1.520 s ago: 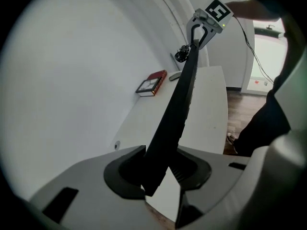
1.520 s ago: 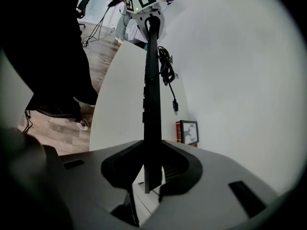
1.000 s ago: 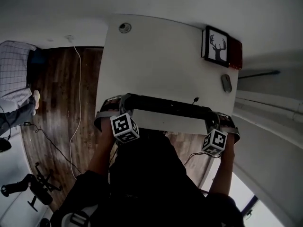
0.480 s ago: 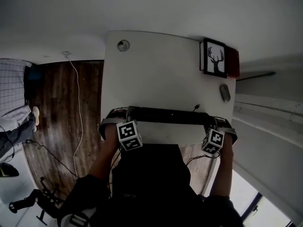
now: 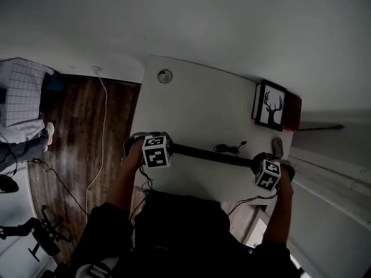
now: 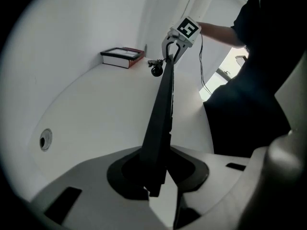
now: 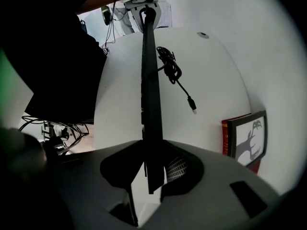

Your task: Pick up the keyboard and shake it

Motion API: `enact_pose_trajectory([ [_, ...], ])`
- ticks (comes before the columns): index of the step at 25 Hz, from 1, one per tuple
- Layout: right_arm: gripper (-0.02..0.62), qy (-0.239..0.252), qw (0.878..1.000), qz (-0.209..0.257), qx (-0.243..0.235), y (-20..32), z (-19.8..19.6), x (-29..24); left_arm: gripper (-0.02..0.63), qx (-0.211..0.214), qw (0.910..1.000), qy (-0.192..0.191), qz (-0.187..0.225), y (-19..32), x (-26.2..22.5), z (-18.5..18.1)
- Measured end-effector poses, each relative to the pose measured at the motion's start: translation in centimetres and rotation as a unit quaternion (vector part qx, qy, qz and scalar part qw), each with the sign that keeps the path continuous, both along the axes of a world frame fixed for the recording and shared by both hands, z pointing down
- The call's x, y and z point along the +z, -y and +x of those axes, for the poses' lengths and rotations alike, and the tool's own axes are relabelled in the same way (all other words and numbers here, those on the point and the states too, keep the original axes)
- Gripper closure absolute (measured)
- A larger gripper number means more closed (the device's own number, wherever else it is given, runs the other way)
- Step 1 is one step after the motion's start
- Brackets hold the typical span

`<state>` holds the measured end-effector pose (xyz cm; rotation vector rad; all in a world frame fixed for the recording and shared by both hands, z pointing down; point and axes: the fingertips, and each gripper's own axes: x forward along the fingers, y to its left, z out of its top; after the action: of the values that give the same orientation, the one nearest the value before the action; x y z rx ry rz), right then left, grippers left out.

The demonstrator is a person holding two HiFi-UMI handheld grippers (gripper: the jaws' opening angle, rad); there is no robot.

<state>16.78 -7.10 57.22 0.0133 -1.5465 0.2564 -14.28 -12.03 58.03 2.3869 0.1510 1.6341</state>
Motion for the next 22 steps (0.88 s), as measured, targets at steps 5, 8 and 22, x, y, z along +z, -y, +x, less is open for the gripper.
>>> enact_pose_trajectory([
  [5, 0.457, 0.026, 0.999, -0.025, 0.0, 3.2, 0.7, 2.0, 0.46, -0.031, 0.9995, -0.007, -0.002, 3.4, 1.9, 0.8],
  [8, 0.452, 0.037, 0.998, -0.054, 0.0, 3.6, 1.3, 2.3, 0.423, -0.05, 0.9985, -0.01, 0.019, 4.3, 2.5, 0.8],
  [22, 0.407, -0.03, 1.0, -0.005, 0.004, 3.4, 0.7, 5.5, 0.281, -0.158, 0.986, -0.043, 0.031, 2.6, 4.3, -0.7],
])
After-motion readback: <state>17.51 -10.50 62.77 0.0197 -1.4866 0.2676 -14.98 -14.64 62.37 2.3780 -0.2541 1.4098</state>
